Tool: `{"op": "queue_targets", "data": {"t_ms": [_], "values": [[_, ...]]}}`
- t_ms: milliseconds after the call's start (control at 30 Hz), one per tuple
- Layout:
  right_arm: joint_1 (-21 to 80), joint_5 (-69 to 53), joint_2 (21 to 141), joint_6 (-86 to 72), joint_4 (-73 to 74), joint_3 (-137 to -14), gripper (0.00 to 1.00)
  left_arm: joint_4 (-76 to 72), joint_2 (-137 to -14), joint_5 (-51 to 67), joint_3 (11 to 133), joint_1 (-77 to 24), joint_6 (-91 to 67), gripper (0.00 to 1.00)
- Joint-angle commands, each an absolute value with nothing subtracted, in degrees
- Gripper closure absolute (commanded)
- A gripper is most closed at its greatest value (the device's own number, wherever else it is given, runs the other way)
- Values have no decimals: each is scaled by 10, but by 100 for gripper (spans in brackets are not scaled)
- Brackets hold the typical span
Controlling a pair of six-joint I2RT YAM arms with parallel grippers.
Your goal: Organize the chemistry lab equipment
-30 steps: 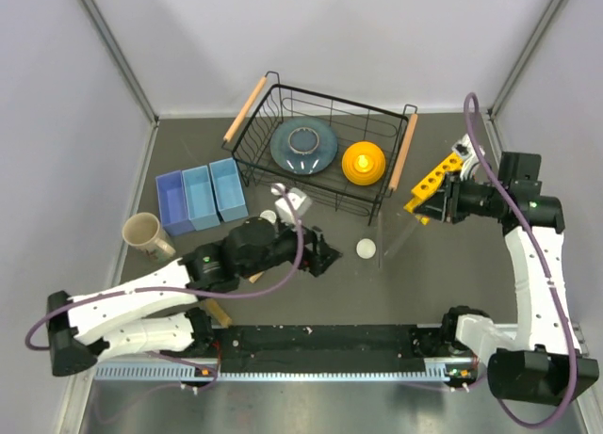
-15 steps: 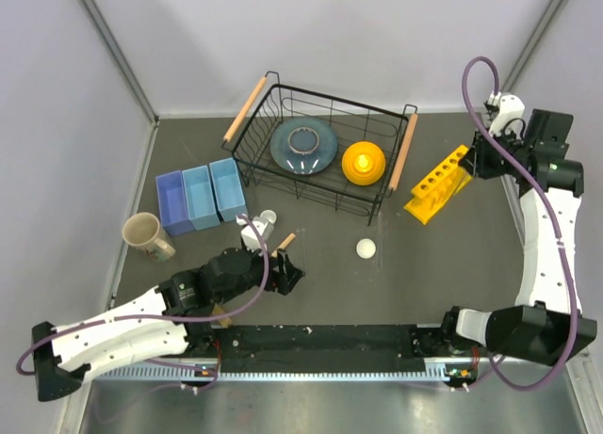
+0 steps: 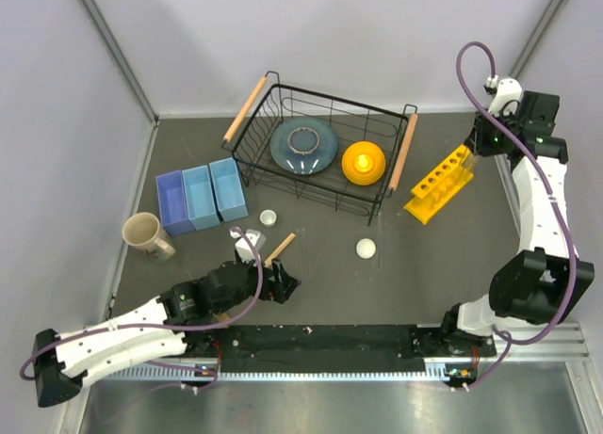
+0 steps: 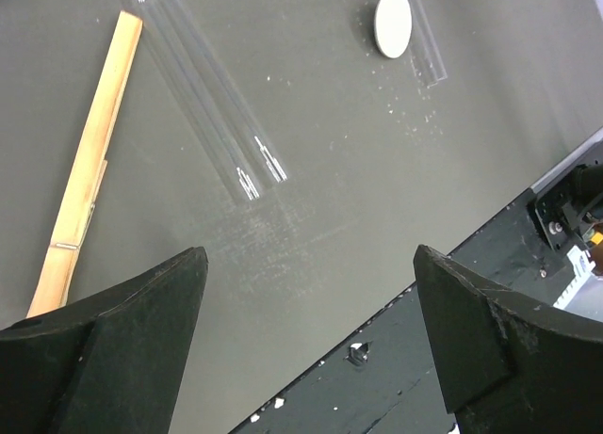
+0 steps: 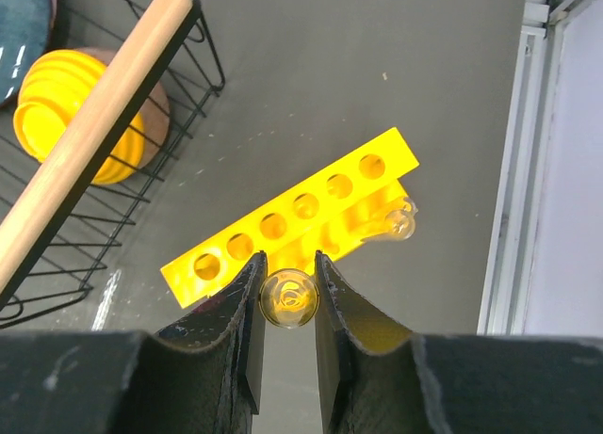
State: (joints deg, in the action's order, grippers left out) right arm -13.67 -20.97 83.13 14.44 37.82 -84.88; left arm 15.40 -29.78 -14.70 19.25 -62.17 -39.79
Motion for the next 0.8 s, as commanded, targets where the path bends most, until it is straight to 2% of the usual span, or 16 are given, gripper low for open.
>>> {"op": "queue_targets", "data": {"t_ms": [0, 767], "values": [[-142, -186, 841, 145, 320, -878, 85, 109, -301, -160, 183, -620, -414, 3], [-142, -166, 902, 151, 285, -868, 84, 104, -341, -157, 193, -618, -415, 1]]}}
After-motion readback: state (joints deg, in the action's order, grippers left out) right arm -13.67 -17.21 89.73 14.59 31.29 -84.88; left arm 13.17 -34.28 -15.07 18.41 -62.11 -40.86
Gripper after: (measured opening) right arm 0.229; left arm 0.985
